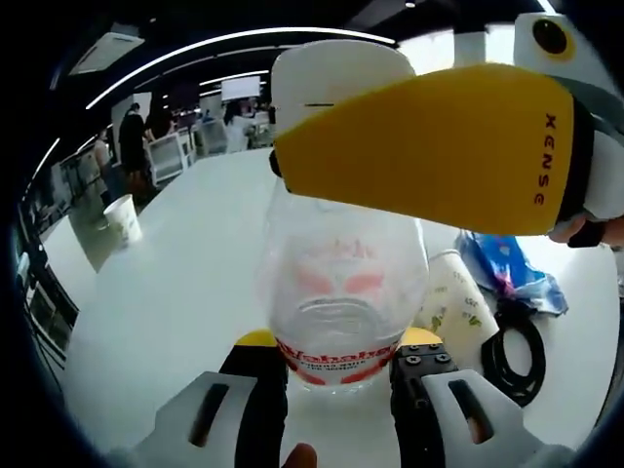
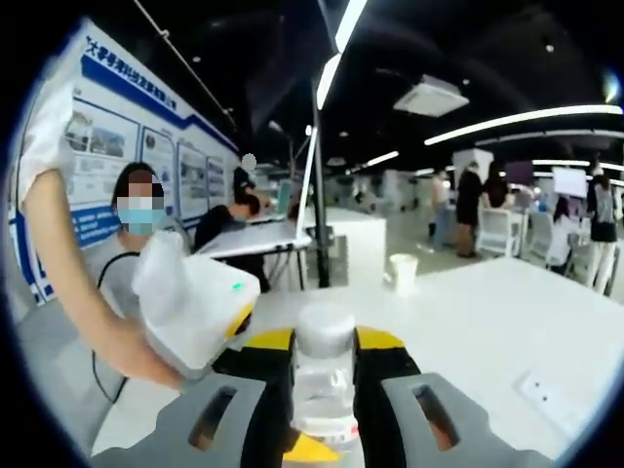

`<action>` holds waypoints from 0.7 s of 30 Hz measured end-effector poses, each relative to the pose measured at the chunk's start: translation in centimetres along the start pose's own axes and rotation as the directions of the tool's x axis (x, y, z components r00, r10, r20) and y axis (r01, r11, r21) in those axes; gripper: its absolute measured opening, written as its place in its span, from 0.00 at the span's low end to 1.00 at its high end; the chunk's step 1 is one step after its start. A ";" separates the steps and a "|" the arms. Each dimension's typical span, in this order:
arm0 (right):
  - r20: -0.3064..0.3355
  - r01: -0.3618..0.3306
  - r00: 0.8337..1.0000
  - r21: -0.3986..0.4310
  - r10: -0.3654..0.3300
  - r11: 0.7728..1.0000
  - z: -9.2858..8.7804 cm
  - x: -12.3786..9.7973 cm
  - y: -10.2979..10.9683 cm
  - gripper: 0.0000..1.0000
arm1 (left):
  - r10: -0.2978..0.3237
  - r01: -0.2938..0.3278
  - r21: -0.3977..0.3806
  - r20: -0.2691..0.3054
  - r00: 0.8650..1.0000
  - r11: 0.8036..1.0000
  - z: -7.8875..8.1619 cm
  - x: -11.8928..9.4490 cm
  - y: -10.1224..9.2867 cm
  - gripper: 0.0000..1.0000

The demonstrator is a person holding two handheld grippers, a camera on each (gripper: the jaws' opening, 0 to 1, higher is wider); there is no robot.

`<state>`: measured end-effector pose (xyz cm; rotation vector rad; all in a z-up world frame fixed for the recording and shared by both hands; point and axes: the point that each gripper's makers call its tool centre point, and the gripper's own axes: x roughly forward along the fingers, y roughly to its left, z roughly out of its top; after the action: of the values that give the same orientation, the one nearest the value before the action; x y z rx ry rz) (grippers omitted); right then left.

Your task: Arrange the tabletop items into an orderly group along one side of the table until the central work area is clear of visible clutter.

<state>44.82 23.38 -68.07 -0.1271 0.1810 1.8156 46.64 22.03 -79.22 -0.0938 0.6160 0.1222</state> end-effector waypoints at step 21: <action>0.036 -0.002 0.999 0.017 0.002 1.000 -0.2 -0.4 0.2 0.18 | 0.029 -0.029 0.000 0.064 0.998 1.000 0.0 0.1 0.0 0.37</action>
<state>44.70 22.93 -68.19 -0.0823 0.1714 1.8165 46.73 22.03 -79.26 -0.0799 0.5533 0.1522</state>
